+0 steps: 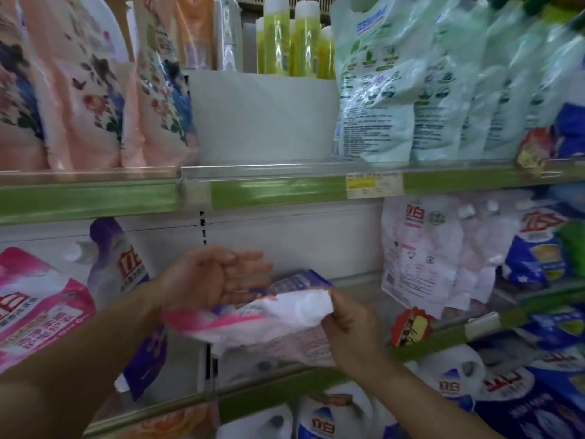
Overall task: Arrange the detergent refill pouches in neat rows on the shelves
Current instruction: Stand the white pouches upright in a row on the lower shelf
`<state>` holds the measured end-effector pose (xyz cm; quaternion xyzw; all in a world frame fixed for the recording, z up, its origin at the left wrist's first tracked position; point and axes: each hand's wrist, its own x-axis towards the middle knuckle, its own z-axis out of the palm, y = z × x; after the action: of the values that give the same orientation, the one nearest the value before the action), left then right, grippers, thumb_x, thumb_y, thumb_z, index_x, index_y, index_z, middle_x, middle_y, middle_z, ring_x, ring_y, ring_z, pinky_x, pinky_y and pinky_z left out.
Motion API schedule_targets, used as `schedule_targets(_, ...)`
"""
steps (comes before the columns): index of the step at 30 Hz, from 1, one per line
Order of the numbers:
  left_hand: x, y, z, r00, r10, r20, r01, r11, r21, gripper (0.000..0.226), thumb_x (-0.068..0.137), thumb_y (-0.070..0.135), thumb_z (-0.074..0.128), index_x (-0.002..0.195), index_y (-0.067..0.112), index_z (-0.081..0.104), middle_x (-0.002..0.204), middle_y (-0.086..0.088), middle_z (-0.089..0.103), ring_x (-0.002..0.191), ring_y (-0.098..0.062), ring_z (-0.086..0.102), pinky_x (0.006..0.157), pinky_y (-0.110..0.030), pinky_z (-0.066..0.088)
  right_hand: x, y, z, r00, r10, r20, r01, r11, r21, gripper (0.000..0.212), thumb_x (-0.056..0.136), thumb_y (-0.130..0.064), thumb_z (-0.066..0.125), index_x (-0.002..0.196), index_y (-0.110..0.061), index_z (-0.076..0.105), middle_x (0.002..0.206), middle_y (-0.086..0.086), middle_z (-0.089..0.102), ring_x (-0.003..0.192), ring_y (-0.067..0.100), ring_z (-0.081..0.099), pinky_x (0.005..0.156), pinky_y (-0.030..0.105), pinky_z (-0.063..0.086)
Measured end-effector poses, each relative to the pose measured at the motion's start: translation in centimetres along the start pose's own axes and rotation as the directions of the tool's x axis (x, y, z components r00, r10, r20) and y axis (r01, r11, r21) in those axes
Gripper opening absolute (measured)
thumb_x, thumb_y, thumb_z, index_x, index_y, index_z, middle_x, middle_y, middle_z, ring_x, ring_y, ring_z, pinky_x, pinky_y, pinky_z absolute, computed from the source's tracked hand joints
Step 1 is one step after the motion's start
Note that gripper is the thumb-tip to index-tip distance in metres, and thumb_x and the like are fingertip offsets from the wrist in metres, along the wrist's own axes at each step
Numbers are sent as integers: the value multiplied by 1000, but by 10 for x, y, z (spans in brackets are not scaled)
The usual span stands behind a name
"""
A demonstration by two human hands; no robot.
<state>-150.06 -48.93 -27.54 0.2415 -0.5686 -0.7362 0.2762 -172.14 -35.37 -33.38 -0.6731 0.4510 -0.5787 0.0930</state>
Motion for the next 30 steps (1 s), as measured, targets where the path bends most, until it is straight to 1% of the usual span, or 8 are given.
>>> schedule_targets(5, 19, -21, 8, 989, 83, -119, -73, 994, 87, 51, 69, -20, 30, 111, -12, 57, 119, -29, 63, 106, -42, 63, 82, -35, 59, -3, 11, -28, 940, 331, -88, -295, 913, 282, 23, 83, -44, 58, 85, -24, 71, 81, 5, 74, 77, 22, 71, 64, 30, 58)
schedule_targets(7, 33, -28, 25, 979, 137, -154, -109, 978, 176, 52, 69, -23, 30, 110, -13, 60, 115, -30, 65, 110, -46, 60, 95, -45, 51, -5, 17, -34, 923, 381, -62, -336, 872, 356, 16, 89, -31, 58, 87, -29, 73, 86, -1, 76, 82, 15, 72, 62, 22, 56)
schedule_targets(10, 47, -38, 43, 953, 179, -244, -126, 968, 217, 48, 71, -15, 33, 99, 2, 68, 97, -19, 72, 86, -32, 62, 76, -38, 47, -7, 25, -43, 901, 425, -88, -368, 855, 364, 23, 94, -27, 55, 90, -39, 73, 92, -6, 76, 86, 11, 71, 64, 18, 55)
schedule_targets(13, 48, -57, 46, 964, 122, -237, -39, 945, 326, 25, 83, 6, 47, 89, 14, 70, 82, -8, 66, 68, -15, 53, 53, -25, 43, -11, 33, -48, 908, 411, -84, -385, 896, 222, 18, 92, -32, 57, 92, -45, 70, 96, -14, 74, 90, 4, 69, 72, 23, 57)
schedule_targets(16, 46, -68, 41, 955, 89, -282, 2, 952, 307, 21, 86, 26, 62, 99, 11, 69, 87, -9, 69, 79, -21, 58, 62, -30, 48, -18, 37, -56, 908, 392, -148, -405, 911, -73, 6, 89, -45, 58, 86, -46, 63, 89, -19, 72, 84, -2, 66, 75, 31, 57)
schedule_targets(21, 52, -75, 54, 946, 91, -312, 5, 956, 295, 15, 92, 18, 59, 100, 6, 64, 81, -14, 70, 65, -21, 57, 47, -28, 42, -14, 31, -66, 884, 443, -152, -464, 785, -410, 38, 90, -54, 48, 91, -21, 66, 86, -6, 70, 76, 8, 62, 71, 35, 55)
schedule_targets(26, 106, -66, 86, 887, 104, -450, 15, 968, 252, 19, 94, -1, 50, 79, 3, 60, 58, -10, 56, 34, -9, 44, 35, -15, 37, 5, 27, -75, 714, 694, -95, -642, 703, 304, 18, 93, -33, 56, 85, -24, 69, 80, -10, 75, 72, 8, 71, 61, 28, 57)
schedule_targets(30, 150, -58, 99, 858, 71, -509, 125, 932, 341, 13, 87, -9, 52, 90, -8, 64, 48, -12, 49, 23, -11, 35, 31, -10, 26, 21, 41, -89, 619, 785, 1, -719, 567, 401, 18, 94, -32, 55, 92, -20, 68, 82, -4, 76, 67, 13, 71, 47, 24, 52)
